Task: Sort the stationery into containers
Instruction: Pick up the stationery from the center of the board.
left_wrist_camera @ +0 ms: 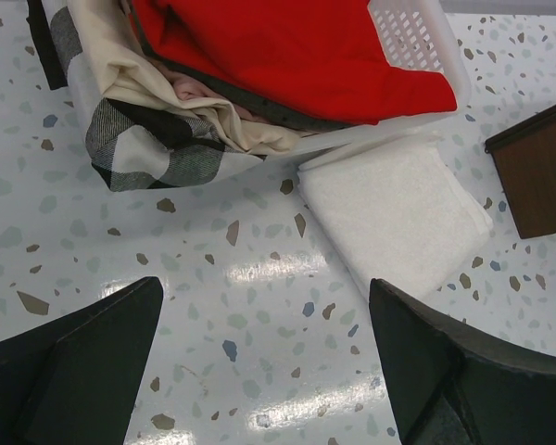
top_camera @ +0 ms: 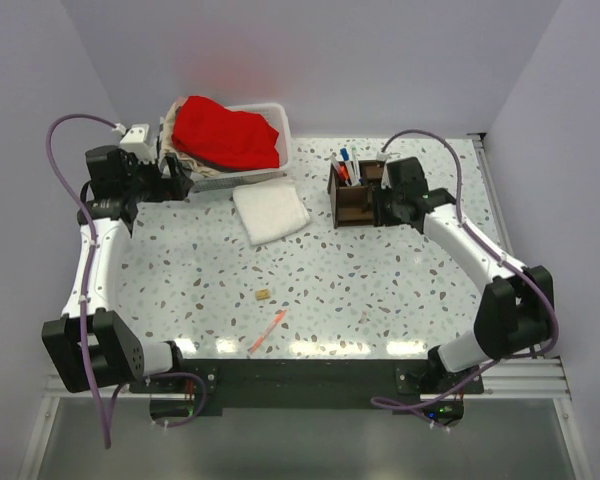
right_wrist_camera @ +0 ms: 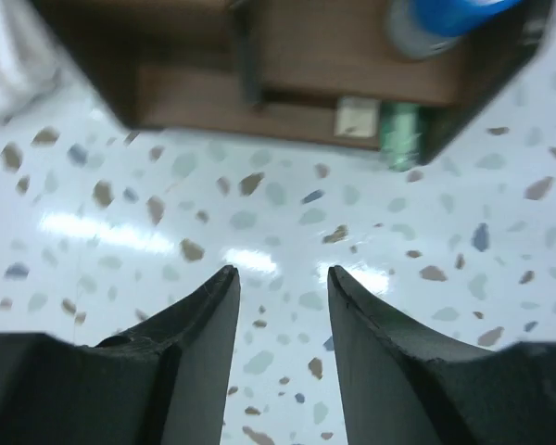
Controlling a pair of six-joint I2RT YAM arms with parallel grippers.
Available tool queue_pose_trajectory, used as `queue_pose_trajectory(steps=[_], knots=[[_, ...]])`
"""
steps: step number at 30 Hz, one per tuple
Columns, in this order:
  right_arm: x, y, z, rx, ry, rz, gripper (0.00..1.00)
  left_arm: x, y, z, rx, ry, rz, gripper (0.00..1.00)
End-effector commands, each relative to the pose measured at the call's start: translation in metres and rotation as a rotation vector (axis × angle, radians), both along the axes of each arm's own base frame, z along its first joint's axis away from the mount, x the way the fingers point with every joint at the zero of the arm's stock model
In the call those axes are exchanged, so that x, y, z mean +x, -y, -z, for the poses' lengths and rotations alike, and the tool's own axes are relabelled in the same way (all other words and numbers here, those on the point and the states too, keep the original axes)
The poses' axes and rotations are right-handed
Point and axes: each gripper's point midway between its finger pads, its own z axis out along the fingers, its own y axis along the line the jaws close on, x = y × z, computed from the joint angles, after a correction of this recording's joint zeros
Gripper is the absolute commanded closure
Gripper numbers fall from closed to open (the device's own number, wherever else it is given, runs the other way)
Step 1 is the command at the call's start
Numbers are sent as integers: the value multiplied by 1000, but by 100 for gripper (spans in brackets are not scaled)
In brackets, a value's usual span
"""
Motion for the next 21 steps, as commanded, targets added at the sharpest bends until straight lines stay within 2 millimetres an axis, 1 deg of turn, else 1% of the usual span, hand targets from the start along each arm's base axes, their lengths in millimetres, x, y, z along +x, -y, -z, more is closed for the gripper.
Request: queue_pose_trajectory(steps=[1, 2, 3, 4, 5, 6, 7, 8, 9, 10, 11, 12, 14, 15, 17, 18, 21], knots=[[-63, -75, 20, 82, -99, -425, 49, -4, 3, -23, 14, 85, 11, 2], [-76, -96, 20, 119, -103, -543, 48, -5, 2, -24, 22, 89, 4, 2], [-90, -119, 19, 97, -80, -694, 46, -7, 1, -25, 27, 93, 2, 1], [-98, -133, 16, 90, -62, -780, 46, -9, 1, -25, 30, 93, -1, 1], [-107, -146, 18, 83, -58, -865, 42, -10, 0, -25, 36, 93, -6, 1], [-121, -164, 18, 47, -31, -1010, 41, -12, -1, -26, 42, 95, -8, 1], [-126, -175, 14, 36, -11, -1084, 40, -13, -1, -26, 43, 94, -8, 1], [-131, -184, 20, 14, -15, -1155, 39, -14, -1, -26, 47, 97, -11, 1], [-144, -197, 21, -19, 7, -1286, 38, -15, -1, -27, 50, 96, -10, 1], [-145, -206, 19, -30, 32, -1347, 37, -16, -2, -27, 51, 97, -13, 1], [-149, -213, 20, -43, 42, -1401, 37, -17, -2, -27, 53, 97, -13, 1], [-154, -225, 25, -80, 77, -1489, 38, -19, -2, -28, 55, 99, -16, 1], [-156, -238, 28, -116, 122, -1558, 38, -20, -4, -29, 58, 101, -21, 1], [-159, -249, 33, -146, 151, -1618, 38, -21, -5, -31, 61, 104, -23, 0], [-158, -261, 35, -170, 201, -1660, 38, -22, -7, -30, 65, 101, -27, 0], [-161, -268, 40, -178, 205, -1677, 38, -22, -9, -31, 68, 103, -33, 0], [-162, -283, 43, -175, 237, -1695, 38, -22, -10, -29, 72, 99, -37, 0]])
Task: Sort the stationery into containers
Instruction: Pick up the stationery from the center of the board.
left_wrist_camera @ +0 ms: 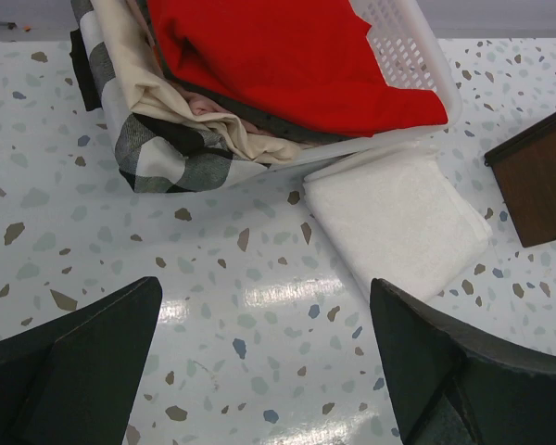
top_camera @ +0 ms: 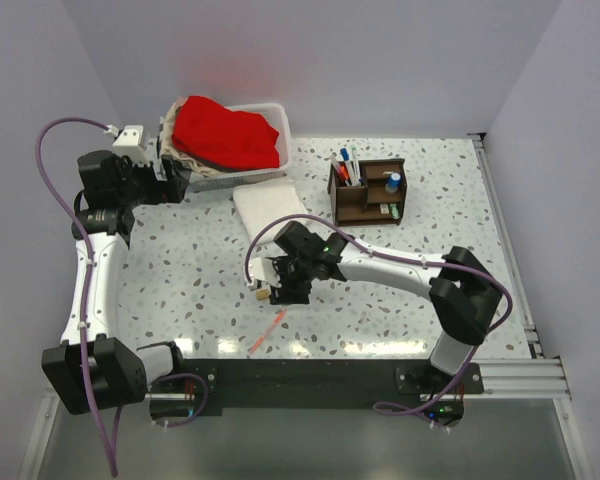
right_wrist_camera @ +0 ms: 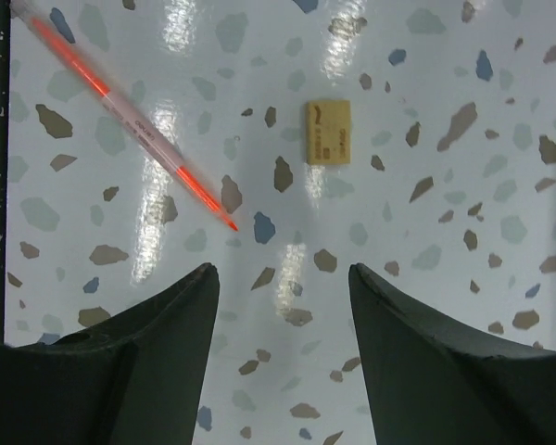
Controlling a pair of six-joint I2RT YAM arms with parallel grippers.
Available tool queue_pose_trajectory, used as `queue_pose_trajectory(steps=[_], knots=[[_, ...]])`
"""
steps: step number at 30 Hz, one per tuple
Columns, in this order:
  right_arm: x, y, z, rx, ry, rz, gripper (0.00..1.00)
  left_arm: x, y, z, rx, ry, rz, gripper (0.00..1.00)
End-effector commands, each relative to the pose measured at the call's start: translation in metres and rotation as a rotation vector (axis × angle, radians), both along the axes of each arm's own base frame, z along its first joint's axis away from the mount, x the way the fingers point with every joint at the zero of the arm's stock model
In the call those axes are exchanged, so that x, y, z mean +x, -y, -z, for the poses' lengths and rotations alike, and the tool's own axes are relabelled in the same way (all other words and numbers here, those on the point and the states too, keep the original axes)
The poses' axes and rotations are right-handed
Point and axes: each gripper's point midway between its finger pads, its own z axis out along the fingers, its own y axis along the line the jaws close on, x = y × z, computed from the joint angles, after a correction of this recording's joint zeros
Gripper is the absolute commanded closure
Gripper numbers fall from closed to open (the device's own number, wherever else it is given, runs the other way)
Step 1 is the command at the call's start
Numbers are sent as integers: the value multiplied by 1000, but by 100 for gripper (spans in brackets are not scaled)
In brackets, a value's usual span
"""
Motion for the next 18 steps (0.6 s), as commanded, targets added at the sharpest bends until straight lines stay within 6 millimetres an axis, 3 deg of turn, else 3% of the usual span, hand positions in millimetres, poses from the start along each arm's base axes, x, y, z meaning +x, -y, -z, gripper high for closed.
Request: queue_pose_trajectory(steps=[1, 8, 18], knots=[[10, -40, -17, 107, 119, -119, 39, -3, -8, -2, 32, 17, -16, 0], [14, -62, -12, 144, 96, -79, 48, 0, -10, 4, 36, 0, -22, 0], [14, -75, 7, 113, 57, -97, 51, 2, -13, 11, 47, -16, -30, 0]])
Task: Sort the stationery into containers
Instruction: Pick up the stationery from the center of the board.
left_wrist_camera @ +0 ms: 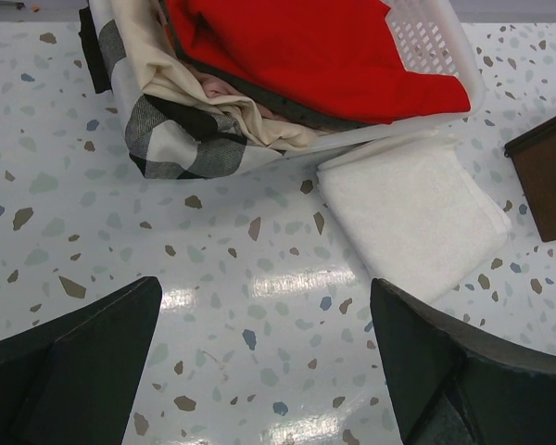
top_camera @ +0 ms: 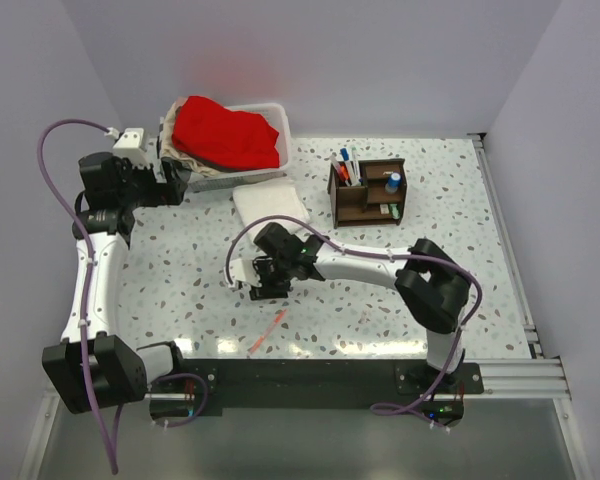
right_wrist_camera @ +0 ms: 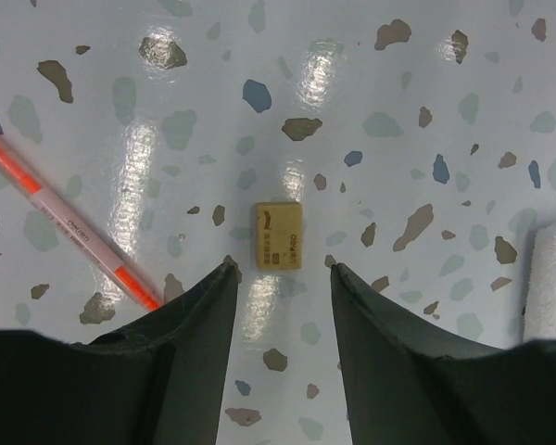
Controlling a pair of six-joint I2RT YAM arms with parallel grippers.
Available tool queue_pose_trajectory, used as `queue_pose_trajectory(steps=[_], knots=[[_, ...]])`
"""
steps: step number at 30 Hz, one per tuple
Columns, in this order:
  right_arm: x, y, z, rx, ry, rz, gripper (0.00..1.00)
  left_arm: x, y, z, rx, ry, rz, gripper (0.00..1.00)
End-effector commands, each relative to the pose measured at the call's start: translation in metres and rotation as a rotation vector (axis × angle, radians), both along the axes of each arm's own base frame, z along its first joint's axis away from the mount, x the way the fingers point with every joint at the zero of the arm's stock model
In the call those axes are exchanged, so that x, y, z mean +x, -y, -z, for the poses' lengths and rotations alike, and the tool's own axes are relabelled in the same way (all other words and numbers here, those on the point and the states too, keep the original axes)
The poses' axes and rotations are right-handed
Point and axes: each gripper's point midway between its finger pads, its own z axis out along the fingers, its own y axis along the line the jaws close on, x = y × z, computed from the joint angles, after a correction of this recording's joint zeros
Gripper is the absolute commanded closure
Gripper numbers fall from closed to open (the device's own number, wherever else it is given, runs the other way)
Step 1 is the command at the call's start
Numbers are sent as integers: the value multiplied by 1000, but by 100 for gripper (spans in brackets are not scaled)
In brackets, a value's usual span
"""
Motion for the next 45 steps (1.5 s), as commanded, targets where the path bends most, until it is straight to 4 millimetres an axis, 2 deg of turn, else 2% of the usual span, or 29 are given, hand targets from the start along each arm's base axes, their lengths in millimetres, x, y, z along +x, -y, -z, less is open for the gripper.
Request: queue_pose_trajectory(steps=[1, 10, 19, 32, 39, 41, 43, 44, 45], knots=[[1, -19, -11, 53, 1, -28, 51, 3, -7, 3, 29, 4, -10, 0], [3, -15, 12, 8, 6, -29, 48, 2, -7, 6, 27, -5, -11, 0], [3, -11, 24, -17, -3, -9, 49, 3, -7, 6, 23, -4, -10, 0], [-8, -2, 40, -58, -66, -5, 52, 5, -7, 7, 16, -7, -9, 0], [-10, 2, 46, -78, -83, 6, 60, 6, -7, 6, 14, -7, -10, 0], [-11, 4, 48, -89, -97, 13, 72, 7, -8, 7, 13, -9, -10, 0], [-8, 7, 47, -99, -106, 40, 79, 7, -7, 6, 9, -9, -9, 0], [-3, 5, 39, -86, -102, 61, 82, 7, -7, 6, 7, -9, -8, 0], [5, 6, 33, -81, -92, 104, 91, 8, -7, 4, 7, -4, -5, 0]])
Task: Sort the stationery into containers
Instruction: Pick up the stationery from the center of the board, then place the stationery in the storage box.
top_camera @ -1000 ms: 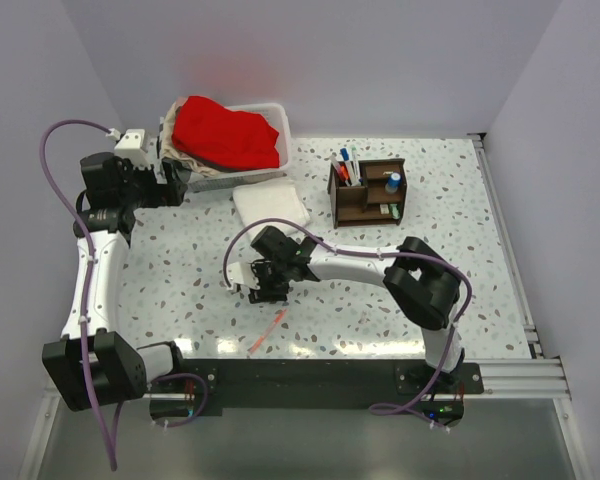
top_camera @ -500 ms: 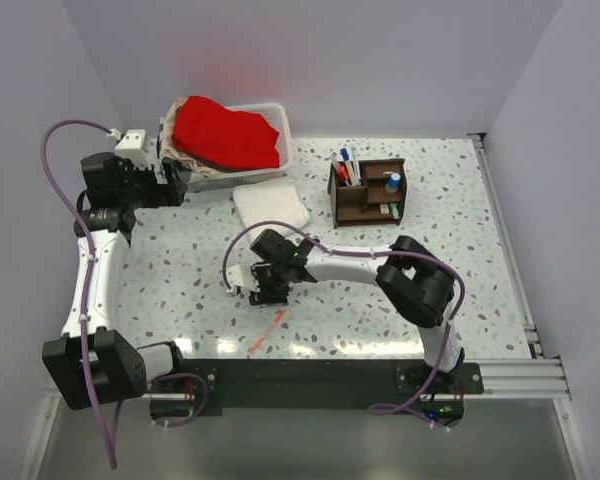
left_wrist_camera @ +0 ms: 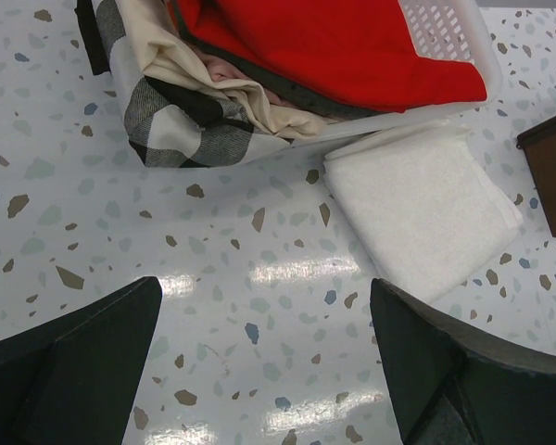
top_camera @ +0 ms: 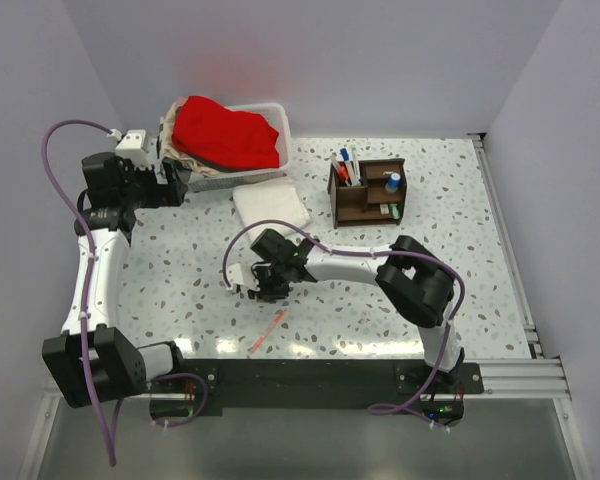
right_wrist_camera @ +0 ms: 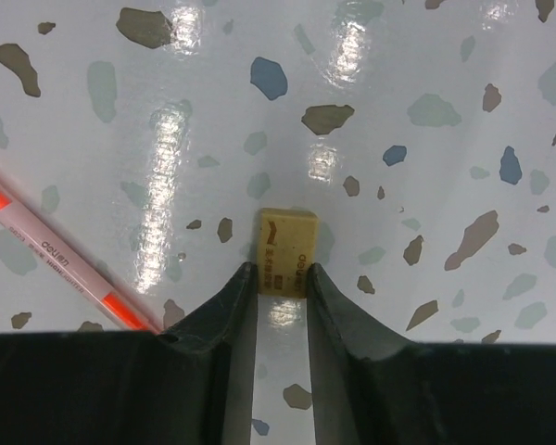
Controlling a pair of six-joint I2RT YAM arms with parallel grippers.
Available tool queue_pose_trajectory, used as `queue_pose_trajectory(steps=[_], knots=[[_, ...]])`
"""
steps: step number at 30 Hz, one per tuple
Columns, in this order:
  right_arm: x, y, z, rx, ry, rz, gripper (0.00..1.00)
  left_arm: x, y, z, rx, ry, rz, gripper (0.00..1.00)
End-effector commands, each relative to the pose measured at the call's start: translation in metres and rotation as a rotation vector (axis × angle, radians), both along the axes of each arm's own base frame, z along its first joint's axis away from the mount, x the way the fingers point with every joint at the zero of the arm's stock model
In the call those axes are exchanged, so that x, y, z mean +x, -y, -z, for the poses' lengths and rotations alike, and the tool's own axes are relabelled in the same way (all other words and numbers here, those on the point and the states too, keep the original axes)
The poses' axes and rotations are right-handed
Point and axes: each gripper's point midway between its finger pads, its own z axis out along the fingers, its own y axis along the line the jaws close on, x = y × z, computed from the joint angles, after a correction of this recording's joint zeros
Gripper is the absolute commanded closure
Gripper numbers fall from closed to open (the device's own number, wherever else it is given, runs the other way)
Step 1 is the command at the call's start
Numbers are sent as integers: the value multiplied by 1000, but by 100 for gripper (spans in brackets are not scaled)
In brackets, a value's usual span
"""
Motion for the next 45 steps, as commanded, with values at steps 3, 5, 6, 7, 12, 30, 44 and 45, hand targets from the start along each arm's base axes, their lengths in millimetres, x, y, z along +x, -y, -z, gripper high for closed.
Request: queue_pose_trajectory(steps=[3, 5, 6, 7, 12, 30, 44, 45], knots=[[43, 9, -47, 57, -40, 343, 100, 7, -1, -14, -7, 44, 12, 0], [62, 26, -69, 110, -87, 506, 100, 10, 2, -15, -26, 47, 21, 0], [67, 32, -95, 161, -76, 538, 100, 11, 2, -18, -30, 57, 25, 0], [76, 48, -104, 167, -89, 603, 100, 13, 4, -17, -42, 56, 29, 0], [118, 123, -139, 221, -137, 946, 100, 19, 8, -26, -73, 80, 38, 0], [181, 290, -99, 197, -153, 1643, 100, 19, 9, -36, -86, 91, 40, 1], [212, 297, -81, 175, -109, 1662, 100, 22, 5, -24, -71, 65, 30, 1], [213, 297, -82, 178, -107, 1663, 100, 22, 5, -23, -69, 65, 29, 1]])
